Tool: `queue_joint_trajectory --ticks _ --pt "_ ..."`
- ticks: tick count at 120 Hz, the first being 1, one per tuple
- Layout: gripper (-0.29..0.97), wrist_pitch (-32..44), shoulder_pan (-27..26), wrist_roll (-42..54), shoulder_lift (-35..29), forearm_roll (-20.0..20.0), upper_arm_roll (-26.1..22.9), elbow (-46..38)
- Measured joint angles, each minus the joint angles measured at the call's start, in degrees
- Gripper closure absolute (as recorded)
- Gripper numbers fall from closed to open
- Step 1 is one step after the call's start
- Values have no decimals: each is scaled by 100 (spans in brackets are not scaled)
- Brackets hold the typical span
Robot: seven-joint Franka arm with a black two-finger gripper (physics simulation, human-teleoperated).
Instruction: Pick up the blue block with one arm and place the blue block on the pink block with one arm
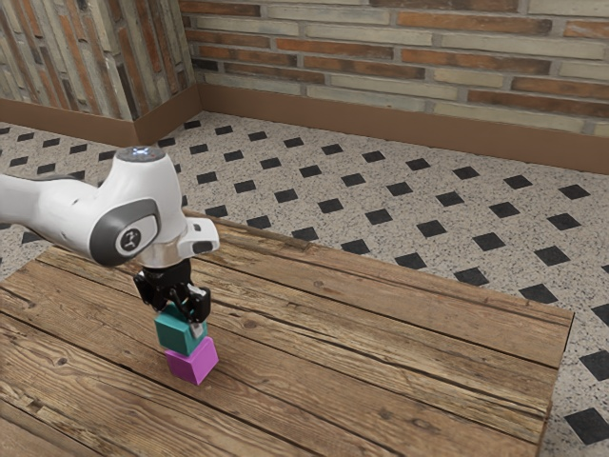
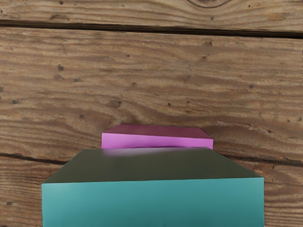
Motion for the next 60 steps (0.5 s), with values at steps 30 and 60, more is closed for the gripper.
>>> queue_joint_trajectory --ticks 30,60 --pt "18 -2 -31 34 -6 -39 2 9" --pt "6 -12 -27 92 -11 -55 2 23"
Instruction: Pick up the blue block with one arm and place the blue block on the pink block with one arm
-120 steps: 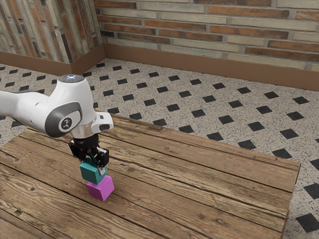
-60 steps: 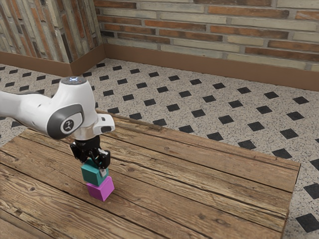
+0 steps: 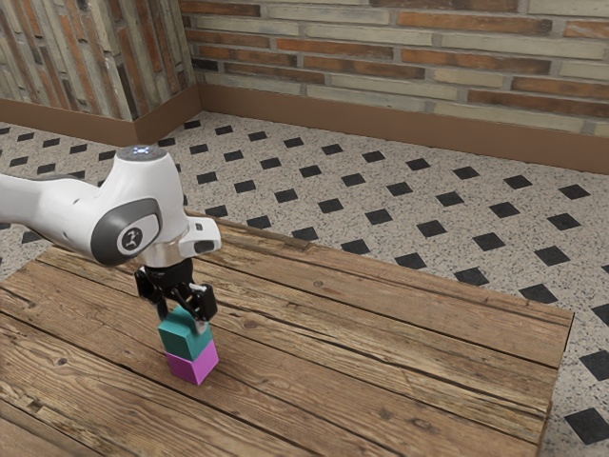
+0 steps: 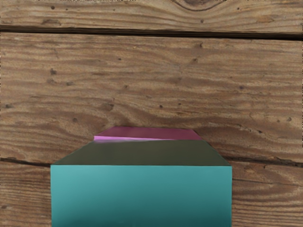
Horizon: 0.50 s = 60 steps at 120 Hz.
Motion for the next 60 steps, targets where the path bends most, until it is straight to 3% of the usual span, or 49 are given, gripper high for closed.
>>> queue_joint_trajectory --ticks 26,60 --pt "2 -387 12 43 -75 86 1 729" --pt "1 -782 6 98 -73 156 8 828"
